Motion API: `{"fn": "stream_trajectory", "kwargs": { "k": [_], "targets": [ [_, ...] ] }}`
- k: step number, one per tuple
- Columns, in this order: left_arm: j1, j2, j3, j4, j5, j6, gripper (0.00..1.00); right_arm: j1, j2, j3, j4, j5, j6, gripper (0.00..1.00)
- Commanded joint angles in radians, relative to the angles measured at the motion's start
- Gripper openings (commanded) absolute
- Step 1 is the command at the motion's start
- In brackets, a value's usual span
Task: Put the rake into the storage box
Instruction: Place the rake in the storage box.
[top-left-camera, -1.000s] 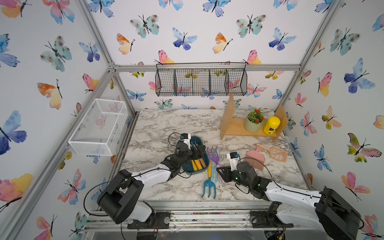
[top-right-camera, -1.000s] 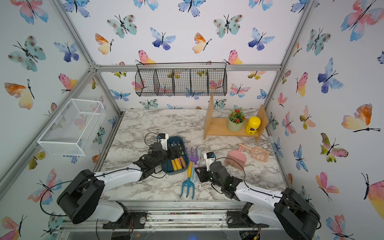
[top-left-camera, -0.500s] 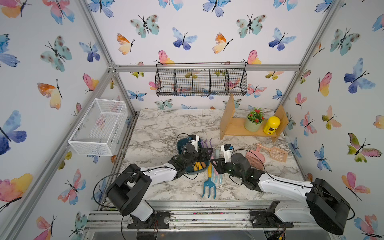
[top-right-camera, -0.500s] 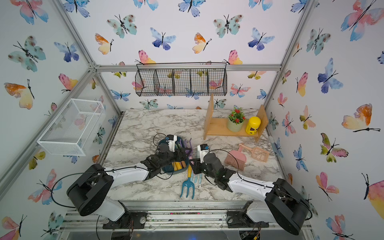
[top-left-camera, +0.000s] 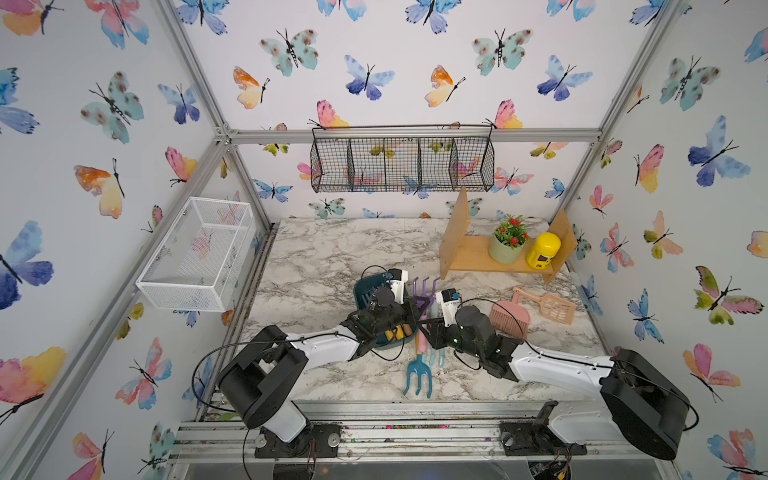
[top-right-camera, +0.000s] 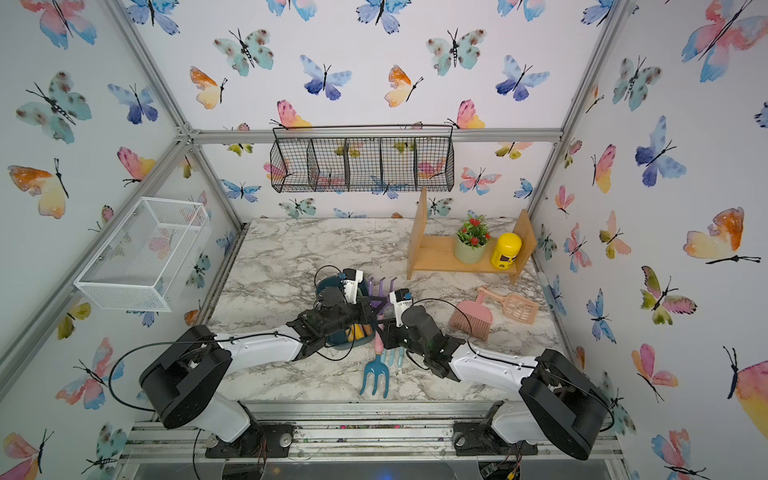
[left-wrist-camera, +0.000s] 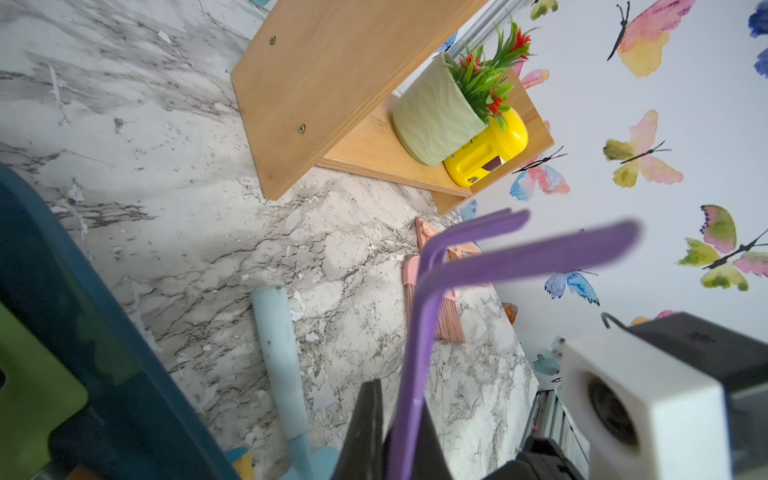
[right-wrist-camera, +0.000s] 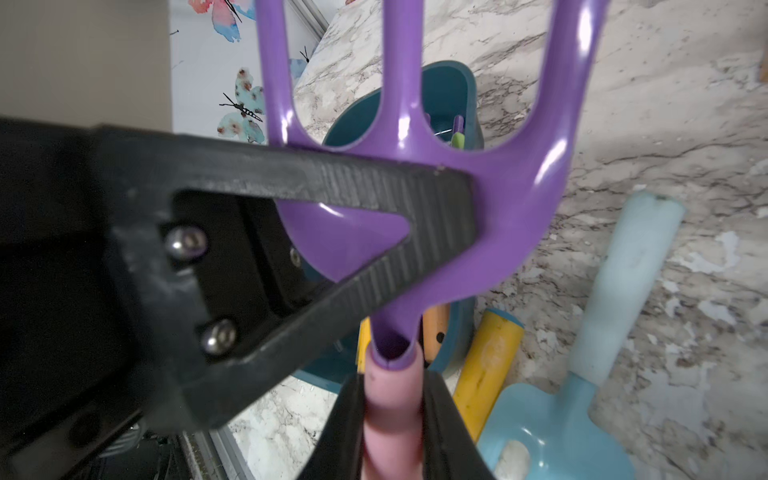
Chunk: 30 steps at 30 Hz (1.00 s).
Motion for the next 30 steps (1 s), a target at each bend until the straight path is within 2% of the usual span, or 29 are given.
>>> {"fn": "stream_trajectory", "kwargs": {
  "k": [1, 5, 6, 13, 20, 26, 30],
  "targets": [
    [0.033, 0.007, -0.014, -0.044, -0.078, 0.042, 0.0, 0.009, -0.038, 0.021, 0.008, 0.009, 0.004, 0.32],
    [0.038, -0.039, -0.042, -0.035, -0.121, 0.035, 0.0, 0.009, -0.087, -0.006, 0.007, 0.05, 0.017, 0.56],
    [0.044, -0.06, -0.058, -0.027, -0.132, 0.029, 0.0, 0.009, -0.102, -0.014, 0.005, 0.063, 0.017, 0.58],
    [0.127, -0.248, -0.187, 0.046, -0.178, -0.005, 0.0, 0.009, -0.18, -0.056, -0.002, 0.112, 0.004, 0.6],
    [0.16, -0.363, -0.235, 0.035, -0.25, 0.016, 0.0, 0.009, -0.142, -0.054, 0.003, 0.1, 0.01, 0.6],
    [0.162, -0.353, -0.242, -0.04, -0.405, 0.042, 0.0, 0.009, -0.136, -0.06, 0.013, 0.093, 0.013, 0.59],
    [0.162, -0.293, -0.242, -0.033, -0.433, 0.028, 0.0, 0.009, -0.148, -0.068, 0.013, 0.103, 0.011, 0.59]
  ]
}}
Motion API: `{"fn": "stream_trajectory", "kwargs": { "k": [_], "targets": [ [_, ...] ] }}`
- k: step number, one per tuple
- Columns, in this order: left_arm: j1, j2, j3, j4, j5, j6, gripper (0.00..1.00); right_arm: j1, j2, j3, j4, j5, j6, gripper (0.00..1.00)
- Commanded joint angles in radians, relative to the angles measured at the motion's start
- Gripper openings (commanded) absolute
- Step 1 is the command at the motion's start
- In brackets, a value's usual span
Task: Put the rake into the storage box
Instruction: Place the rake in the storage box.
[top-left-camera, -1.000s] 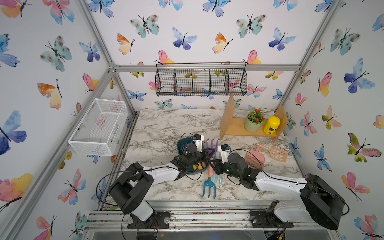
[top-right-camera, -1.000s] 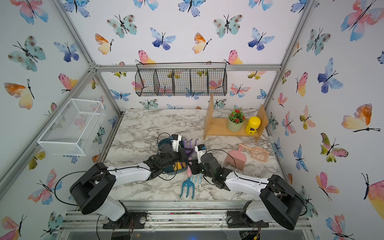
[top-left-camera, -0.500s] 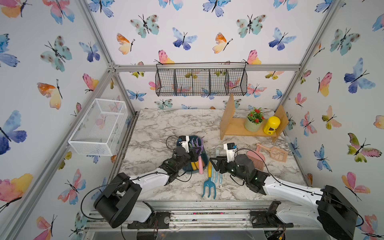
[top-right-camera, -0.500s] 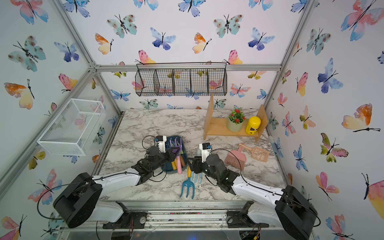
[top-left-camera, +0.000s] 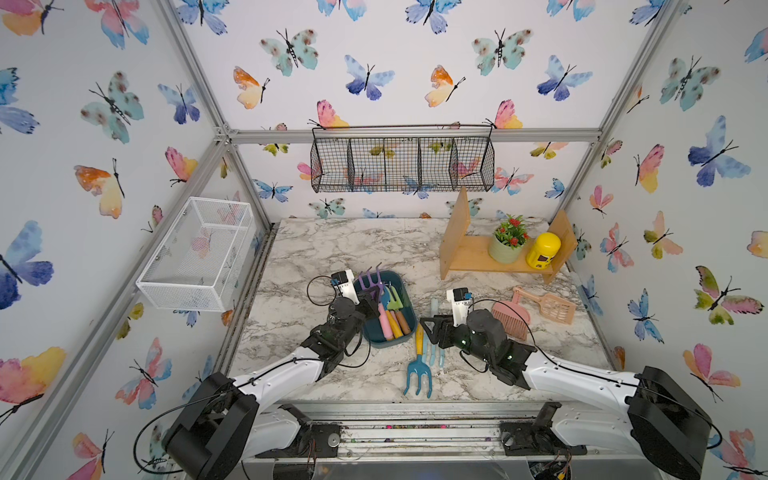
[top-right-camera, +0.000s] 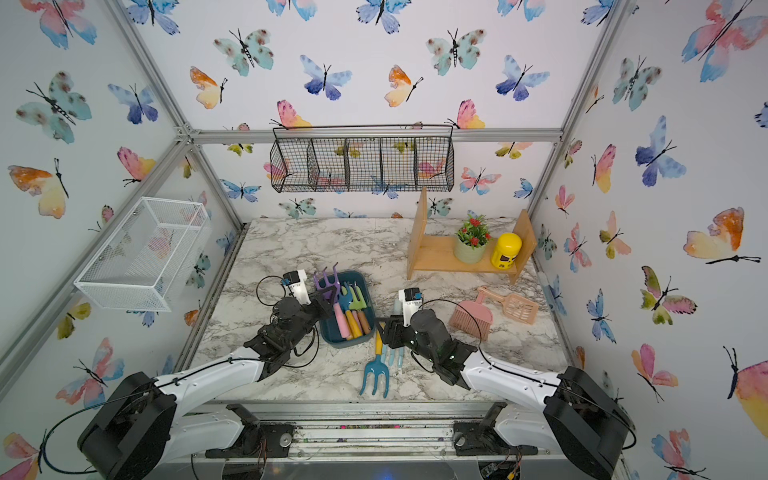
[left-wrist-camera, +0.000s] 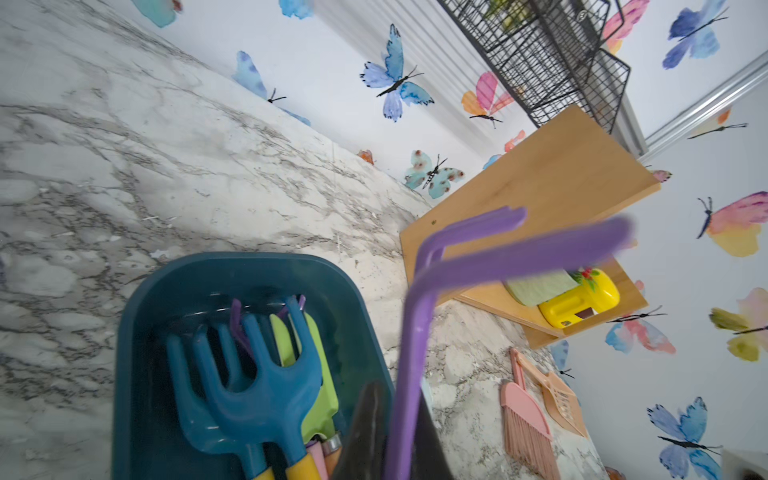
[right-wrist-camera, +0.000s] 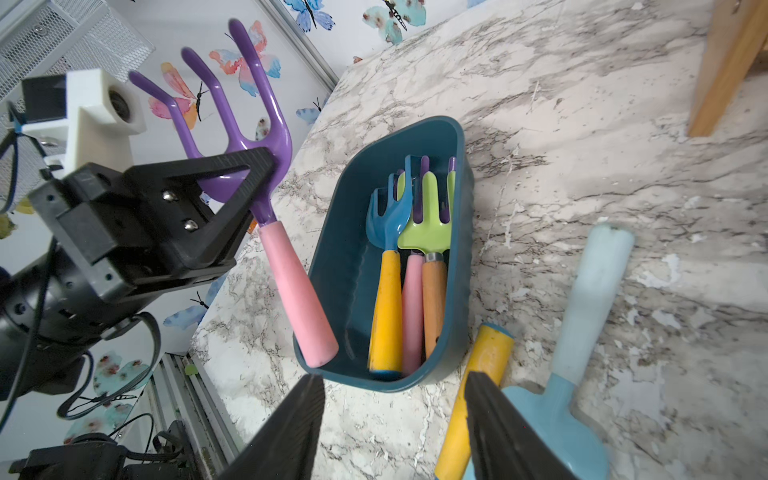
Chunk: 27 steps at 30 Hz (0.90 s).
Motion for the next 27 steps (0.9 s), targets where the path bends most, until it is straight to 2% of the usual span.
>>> {"fn": "stream_trajectory", "kwargs": {
  "k": [1, 5, 11, 12, 14, 15, 17, 19, 21, 24, 27],
  "targets": [
    [0.004, 0.061, 0.006, -0.003, -0.083, 0.007, 0.0, 0.004, -0.014, -0.019, 0.013, 0.023, -0.002, 0.59],
    [0.004, 0.146, 0.037, -0.02, -0.082, -0.002, 0.0, 0.004, -0.019, -0.022, 0.004, 0.028, -0.002, 0.59],
    [0.003, 0.23, 0.095, -0.139, -0.108, -0.065, 0.0, 0.005, -0.022, -0.024, -0.006, 0.036, -0.002, 0.6],
    [0.003, 0.231, 0.101, -0.157, -0.116, -0.08, 0.03, 0.005, -0.023, -0.024, -0.007, 0.036, -0.003, 0.6],
    [0.002, 0.228, 0.108, -0.184, -0.125, -0.095, 0.27, 0.004, -0.021, -0.024, -0.008, 0.036, -0.005, 0.6],
    [0.003, 0.224, 0.11, -0.196, -0.131, -0.102, 0.35, 0.004, -0.018, -0.022, -0.011, 0.036, -0.005, 0.6],
    [0.003, 0.207, 0.114, -0.23, -0.152, -0.116, 0.6, 0.004, -0.015, -0.021, -0.016, 0.036, -0.004, 0.6],
    [0.002, 0.187, 0.116, -0.249, -0.161, -0.123, 0.72, 0.004, -0.011, -0.021, -0.02, 0.039, -0.002, 0.6],
    [0.0, 0.164, 0.117, -0.261, -0.161, -0.125, 0.78, 0.004, -0.006, -0.024, -0.022, 0.043, 0.001, 0.6],
    [-0.016, 0.116, 0.118, -0.279, -0.178, -0.114, 0.78, 0.004, 0.013, -0.022, -0.041, 0.052, 0.007, 0.6],
    [-0.053, 0.054, 0.132, -0.318, -0.244, -0.082, 0.78, 0.004, 0.04, -0.024, -0.063, 0.066, 0.022, 0.6]
  ]
}}
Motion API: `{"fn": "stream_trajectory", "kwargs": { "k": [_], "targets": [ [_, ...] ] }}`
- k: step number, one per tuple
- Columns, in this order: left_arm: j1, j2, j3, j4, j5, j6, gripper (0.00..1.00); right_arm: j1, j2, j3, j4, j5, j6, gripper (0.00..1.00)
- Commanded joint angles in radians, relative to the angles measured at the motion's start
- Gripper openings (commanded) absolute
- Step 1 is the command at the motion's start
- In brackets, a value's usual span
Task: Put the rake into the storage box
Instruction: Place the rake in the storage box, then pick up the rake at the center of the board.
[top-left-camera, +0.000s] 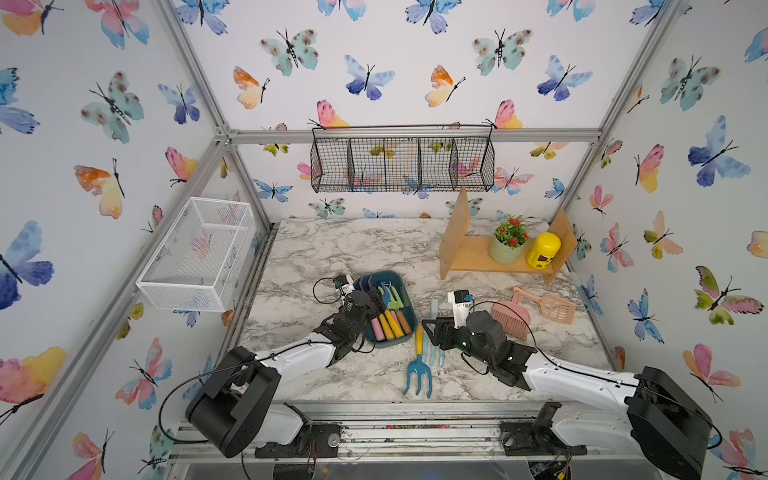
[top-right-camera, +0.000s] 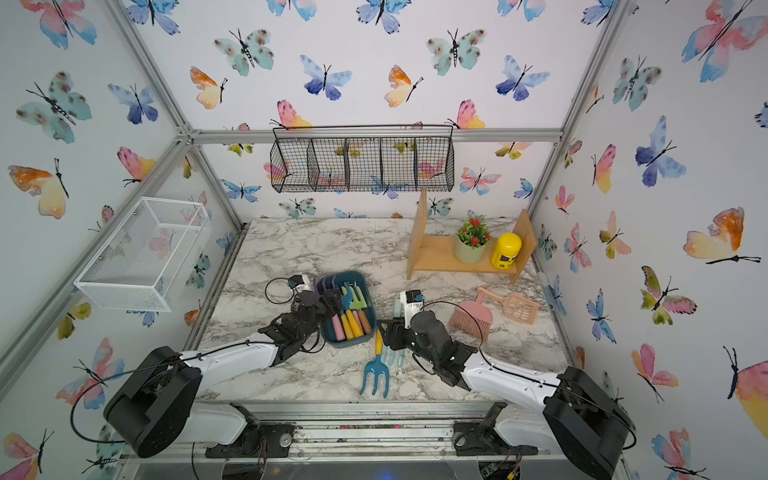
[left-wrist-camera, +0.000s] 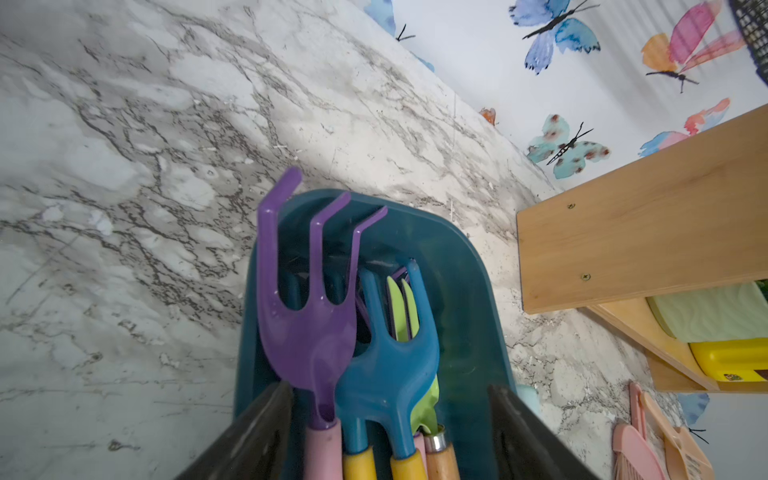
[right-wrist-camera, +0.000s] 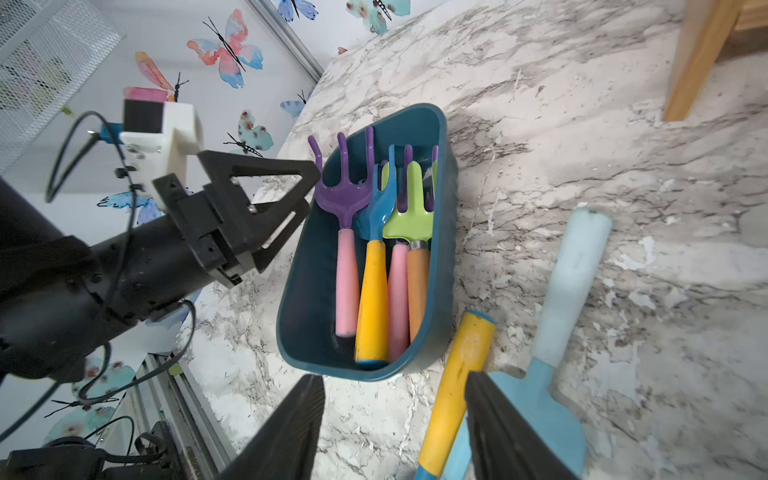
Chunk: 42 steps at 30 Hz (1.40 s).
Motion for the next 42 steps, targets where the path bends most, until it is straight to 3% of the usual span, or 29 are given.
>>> {"fn": "stream_trajectory", "kwargs": {
  "k": [1, 4, 10, 32, 42],
  "targets": [
    [-0.049, -0.087, 0.025, -0.07, -0.126, 0.042, 0.78, 0.006, 0.036, -0.018, -0.039, 0.044, 0.019, 0.6],
    [-0.084, -0.146, 0.016, -0.076, -0.207, 0.07, 0.78, 0.006, 0.072, -0.025, -0.055, 0.066, 0.034, 0.6],
    [-0.085, -0.196, -0.022, -0.036, -0.217, 0.077, 0.78, 0.006, 0.16, 0.022, -0.119, 0.115, 0.04, 0.62],
    [-0.085, -0.158, -0.016, -0.024, -0.199, 0.081, 0.78, 0.006, 0.395, 0.192, -0.2, 0.256, 0.026, 0.62],
    [-0.083, -0.09, 0.018, -0.028, -0.198, 0.089, 0.78, 0.006, 0.415, 0.197, -0.185, 0.28, 0.021, 0.6]
  ]
}}
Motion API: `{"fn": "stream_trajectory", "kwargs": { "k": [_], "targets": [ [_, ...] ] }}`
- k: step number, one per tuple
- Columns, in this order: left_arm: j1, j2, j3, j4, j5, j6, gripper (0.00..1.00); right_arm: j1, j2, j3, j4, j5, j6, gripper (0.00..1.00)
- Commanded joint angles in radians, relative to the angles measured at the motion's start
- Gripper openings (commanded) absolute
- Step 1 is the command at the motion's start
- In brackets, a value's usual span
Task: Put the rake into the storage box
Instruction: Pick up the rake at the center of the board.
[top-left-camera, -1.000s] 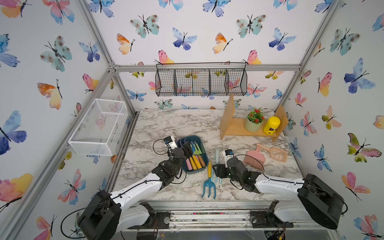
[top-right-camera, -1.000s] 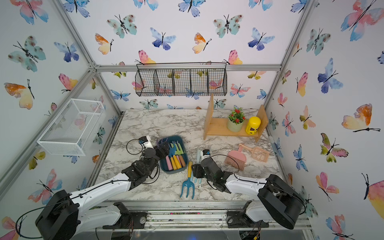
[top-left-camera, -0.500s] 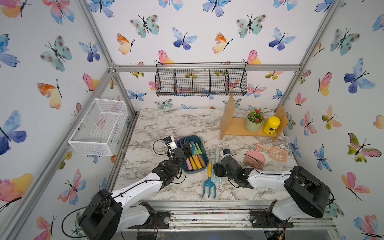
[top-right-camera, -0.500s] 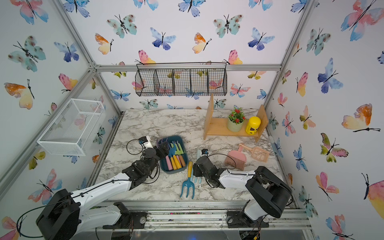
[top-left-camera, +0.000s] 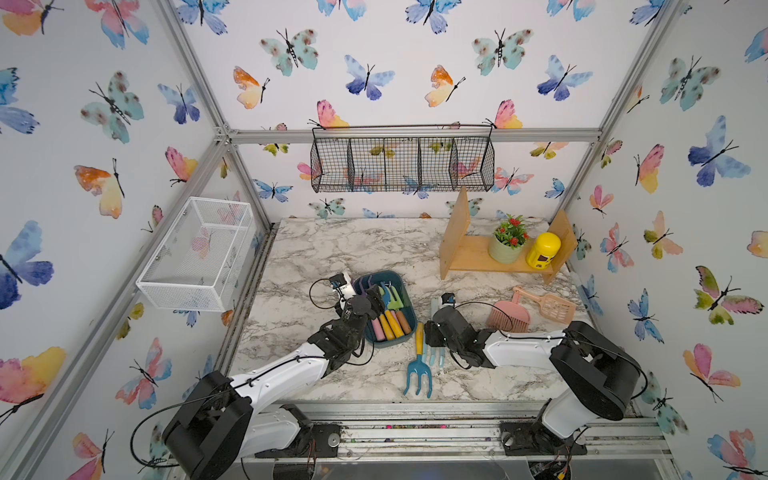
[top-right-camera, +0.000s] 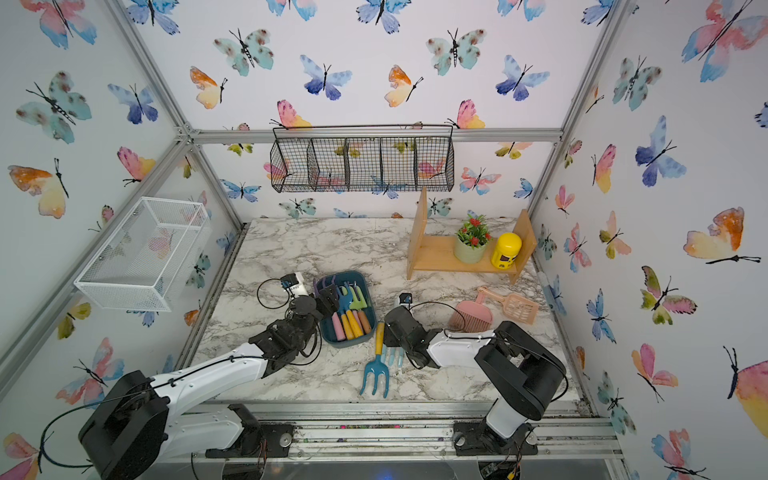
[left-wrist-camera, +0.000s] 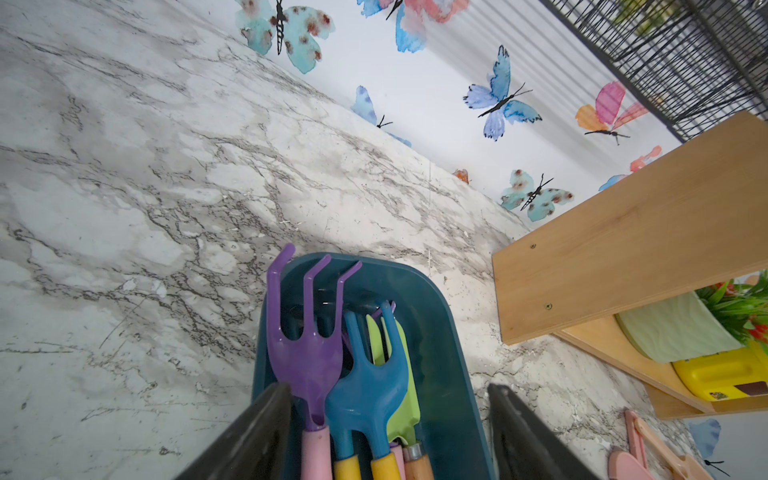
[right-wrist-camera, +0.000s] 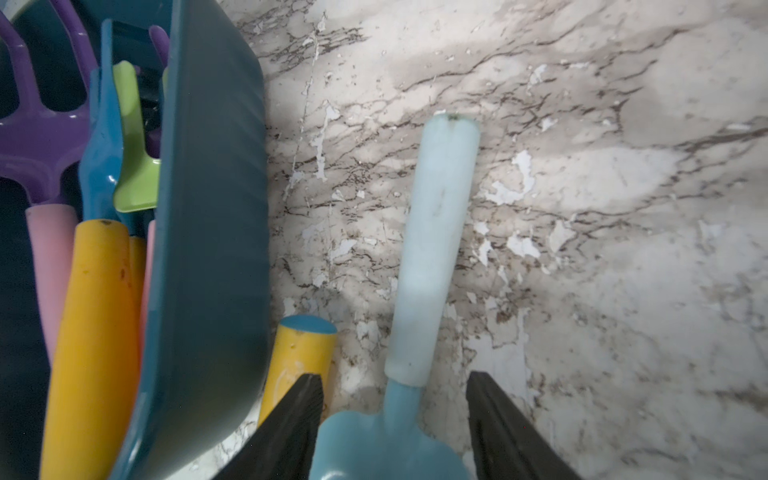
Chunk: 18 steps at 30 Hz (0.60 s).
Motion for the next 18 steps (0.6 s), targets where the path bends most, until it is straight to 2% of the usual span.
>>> {"fn": "stream_trajectory", "kwargs": {
  "k": [1, 7, 14, 18],
  "targets": [
    [0.003, 0.029, 0.026, 0.004, -0.003, 0.011, 0.78, 0.006, 0.038, 0.028, -0.019, 0.046, -0.006, 0.6],
    [0.003, 0.043, 0.027, 0.003, 0.005, 0.005, 0.78, 0.006, 0.137, 0.092, -0.069, 0.084, -0.002, 0.54],
    [0.003, 0.037, 0.024, 0.004, 0.005, 0.007, 0.78, 0.007, 0.181, 0.122, -0.191, 0.209, 0.048, 0.26],
    [0.002, 0.044, 0.032, 0.015, 0.043, 0.021, 0.8, 0.007, 0.149, 0.096, -0.201, 0.232, 0.077, 0.18]
  ]
}}
